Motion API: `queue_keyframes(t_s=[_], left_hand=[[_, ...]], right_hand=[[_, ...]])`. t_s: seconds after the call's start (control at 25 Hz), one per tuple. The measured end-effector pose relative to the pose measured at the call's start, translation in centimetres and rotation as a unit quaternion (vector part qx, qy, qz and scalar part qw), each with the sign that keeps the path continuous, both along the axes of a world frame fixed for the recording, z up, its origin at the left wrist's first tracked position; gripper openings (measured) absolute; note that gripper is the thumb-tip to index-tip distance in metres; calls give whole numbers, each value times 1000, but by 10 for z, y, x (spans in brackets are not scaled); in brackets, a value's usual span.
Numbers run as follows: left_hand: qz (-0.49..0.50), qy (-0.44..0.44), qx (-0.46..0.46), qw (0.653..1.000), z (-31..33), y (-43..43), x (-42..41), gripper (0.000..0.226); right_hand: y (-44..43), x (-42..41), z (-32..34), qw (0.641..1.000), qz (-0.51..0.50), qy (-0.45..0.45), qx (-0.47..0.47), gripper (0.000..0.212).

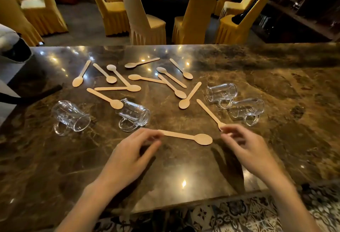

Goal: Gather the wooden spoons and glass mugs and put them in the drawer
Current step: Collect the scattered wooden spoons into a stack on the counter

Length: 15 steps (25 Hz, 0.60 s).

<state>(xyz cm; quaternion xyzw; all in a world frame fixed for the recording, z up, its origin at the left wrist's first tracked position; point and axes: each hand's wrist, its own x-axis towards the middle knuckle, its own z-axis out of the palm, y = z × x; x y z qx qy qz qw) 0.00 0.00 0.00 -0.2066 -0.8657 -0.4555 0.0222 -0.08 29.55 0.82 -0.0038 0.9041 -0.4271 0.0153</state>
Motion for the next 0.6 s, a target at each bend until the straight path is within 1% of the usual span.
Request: queue_keyframes(t_s=[0.04, 0.08, 0.12, 0.16, 0.24, 0.32, 0.44, 0.6], left_hand=[[21, 20, -27, 999, -3, 9, -9, 21], [39, 36, -70, 996, -4, 18, -15, 21], [39, 54, -94, 993, -8, 26, -21, 22], [36, 62, -115, 991, -10, 35, -26, 22], [25, 94, -146, 985, -21, 44, -35, 21], [36, 118, -175, 977, -28, 45, -44, 19], [47, 113, -196, 973, -33, 42, -47, 18], [38, 103, -196, 974, -33, 31, -35, 18]], right_hand=[[-2, -10, -7, 995, -50, 65, 50, 17], [-4, -17, -11, 984, -106, 108, 93, 18], [-6, -25, -18, 975, -132, 129, 125, 19], [-11, -30, -22, 968, -153, 135, 148, 20], [-9, -33, -36, 963, -155, 126, 183, 25], [-4, -36, -42, 957, -152, 119, 215, 26], [-2, -39, -40, 958, -147, 114, 221, 21], [-2, -38, -36, 960, -148, 112, 210, 18]])
